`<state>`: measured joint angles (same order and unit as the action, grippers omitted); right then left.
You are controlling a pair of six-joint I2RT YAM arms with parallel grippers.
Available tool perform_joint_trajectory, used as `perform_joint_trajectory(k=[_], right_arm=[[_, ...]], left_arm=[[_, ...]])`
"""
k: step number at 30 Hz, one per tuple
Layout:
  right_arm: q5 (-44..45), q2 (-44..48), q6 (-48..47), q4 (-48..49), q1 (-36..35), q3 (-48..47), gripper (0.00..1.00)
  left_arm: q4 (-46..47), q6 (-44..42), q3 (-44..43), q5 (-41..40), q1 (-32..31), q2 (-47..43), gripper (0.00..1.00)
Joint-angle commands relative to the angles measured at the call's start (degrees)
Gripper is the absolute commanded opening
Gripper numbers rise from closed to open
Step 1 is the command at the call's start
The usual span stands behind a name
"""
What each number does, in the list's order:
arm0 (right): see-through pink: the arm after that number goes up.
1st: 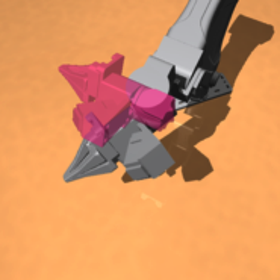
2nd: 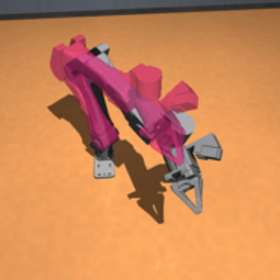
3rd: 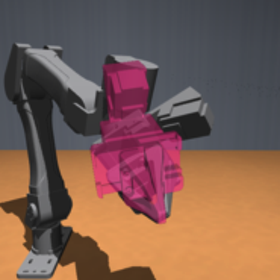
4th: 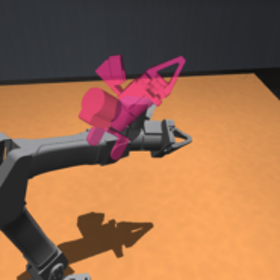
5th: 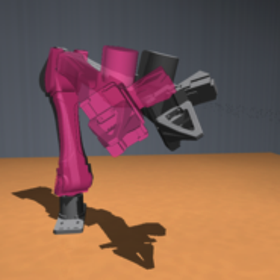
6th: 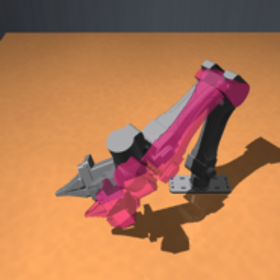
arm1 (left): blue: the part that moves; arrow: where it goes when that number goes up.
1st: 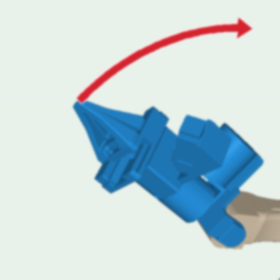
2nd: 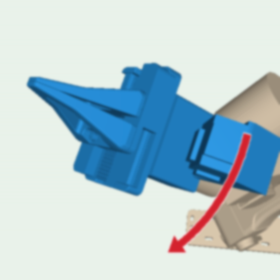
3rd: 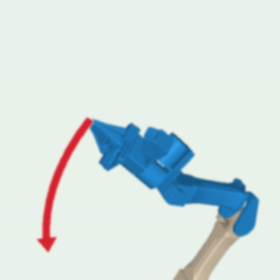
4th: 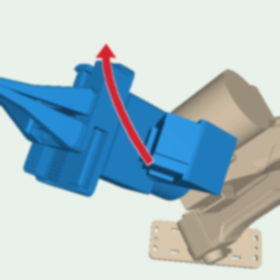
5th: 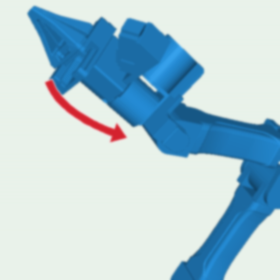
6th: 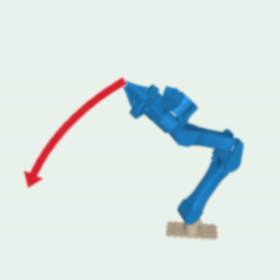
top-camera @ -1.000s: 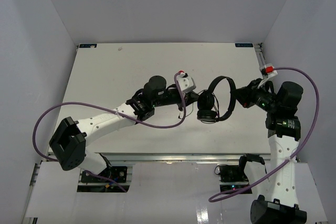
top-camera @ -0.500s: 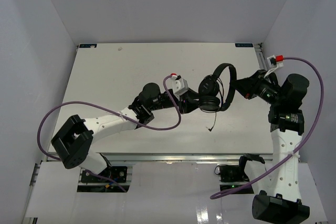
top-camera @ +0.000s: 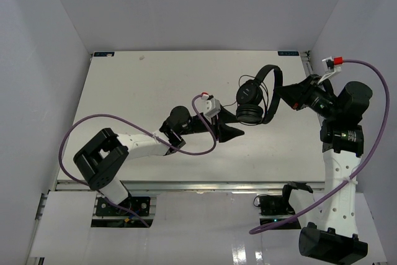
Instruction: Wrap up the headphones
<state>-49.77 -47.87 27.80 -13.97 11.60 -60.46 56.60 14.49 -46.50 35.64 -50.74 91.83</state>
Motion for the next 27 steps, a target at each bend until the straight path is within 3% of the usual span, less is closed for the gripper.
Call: perform_joint_trajectory(k=[1,11,18,22,24,27], right_arm=[[-1.1,0.0,3.4,4.1,0.2,-2.6,0.08],[-1.0,0.4,3.3,5.1,0.2,-1.8,0.08],[-1.2,0.8,3.8,6.1,0.2,-0.9,0.08],[-1.1,1.4,3.2,5.6,0.1,-0.8,0.08],[-1.2,1.7,3.0,5.4,0.2,-0.6,0.08],[-1.4,1.8,3.2,5.6,0.2,-0.4,0.08]], left_arm=[[2.2,-1.3,1.6,-2.6,0.1,-2.5,0.62],[0.8,-8.7,11.4,-19.9,-1.4,-14.2,0.59],[-0.1,-5.8,3.0,-11.6,-4.3,-3.8,0.72],[-4.2,-8.0,-4.0,-13.0,-6.3,2.0,0.75],[-5.8,-8.7,-6.6,-14.6,-6.6,4.0,0.75],[-8.5,-9.8,-8.6,-17.1,-6.7,5.4,0.64]])
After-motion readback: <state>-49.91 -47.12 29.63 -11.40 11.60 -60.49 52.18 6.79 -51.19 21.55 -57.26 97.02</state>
